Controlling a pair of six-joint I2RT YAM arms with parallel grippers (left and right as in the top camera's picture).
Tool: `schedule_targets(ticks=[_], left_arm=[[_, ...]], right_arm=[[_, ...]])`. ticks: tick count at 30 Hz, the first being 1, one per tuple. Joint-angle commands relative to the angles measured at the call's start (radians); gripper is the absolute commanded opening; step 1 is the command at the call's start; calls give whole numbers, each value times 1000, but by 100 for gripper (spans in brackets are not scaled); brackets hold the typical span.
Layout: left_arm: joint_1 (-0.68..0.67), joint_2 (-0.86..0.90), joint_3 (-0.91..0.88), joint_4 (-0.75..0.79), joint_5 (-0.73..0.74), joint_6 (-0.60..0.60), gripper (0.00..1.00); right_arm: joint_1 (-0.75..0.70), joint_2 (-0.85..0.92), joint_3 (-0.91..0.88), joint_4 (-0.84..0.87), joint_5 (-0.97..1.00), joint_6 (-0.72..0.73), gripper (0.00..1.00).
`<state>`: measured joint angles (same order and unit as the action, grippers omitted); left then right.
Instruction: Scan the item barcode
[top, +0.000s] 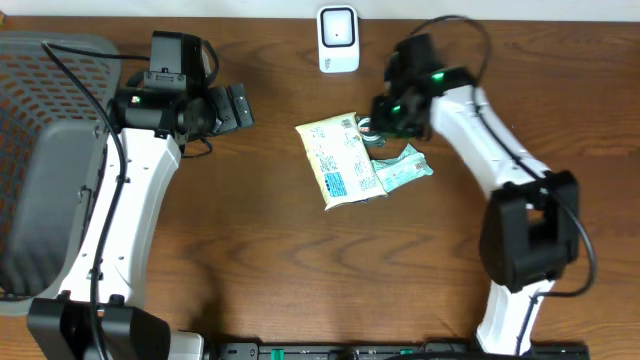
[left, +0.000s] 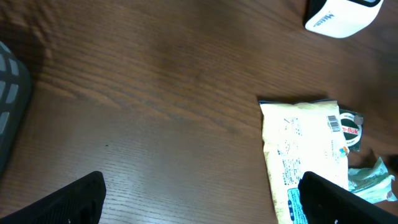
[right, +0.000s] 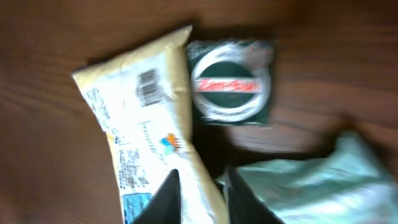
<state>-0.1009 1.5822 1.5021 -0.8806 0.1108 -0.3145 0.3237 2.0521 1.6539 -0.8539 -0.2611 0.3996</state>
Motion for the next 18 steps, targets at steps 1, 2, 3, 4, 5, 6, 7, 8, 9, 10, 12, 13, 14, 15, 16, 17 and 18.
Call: schedule_targets(ticks=[1,2,3,4,5,6,7,8,9,10,12,13,14,15,16,17,18], left_arm=[[1,6,7,-1,9,3,98],[1,6,7,-1,9,3,98],[1,6,7,-1,9,3,98],[1,6,7,-1,9,2,98],[1,6,7,-1,9,3,98],[1,6,7,-1,9,3,98],[1,6,7,-1,9,2,98],[1,6,7,-1,9,3,98],[1,6,7,-1,9,3,98],[1,6,7,-1,9,3,98],[1,6,7,-1,9,3,98],[1,6,7,-1,9,3,98],[1,6,7,-1,9,3,98],[1,6,7,-1,9,3,98],[1,6,7,-1,9,3,98],[1,6,7,-1,9,3,98],[1,6,7,-1,9,3,98]], right_arm=[[22,52,-14,12,76,102,6],[26,66,-14,18,76,101,2],[26,77,-14,18,76,104,1],[27,85,-14,16,76,108,1],[27,93,-14,15,76,109,1],[27,96,-14,11,75,109,1],[27,103,-14,9,76,109,1],[27,105,-14,8,75,109,1],[28,107,-14,5,69,109,1],[29,108,-14,3,67,109,1],[36,108,-14,-10,68,108,1],[40,108,-14,-21,68,106,1],[45,108,-14,-33,68,89,1],[49,108,-14,-50,69,72,1],[51,108,-14,-70,77,62,1],[54,108,-14,-94,91,52,2],[54,108,-14,-121,107,47,2]])
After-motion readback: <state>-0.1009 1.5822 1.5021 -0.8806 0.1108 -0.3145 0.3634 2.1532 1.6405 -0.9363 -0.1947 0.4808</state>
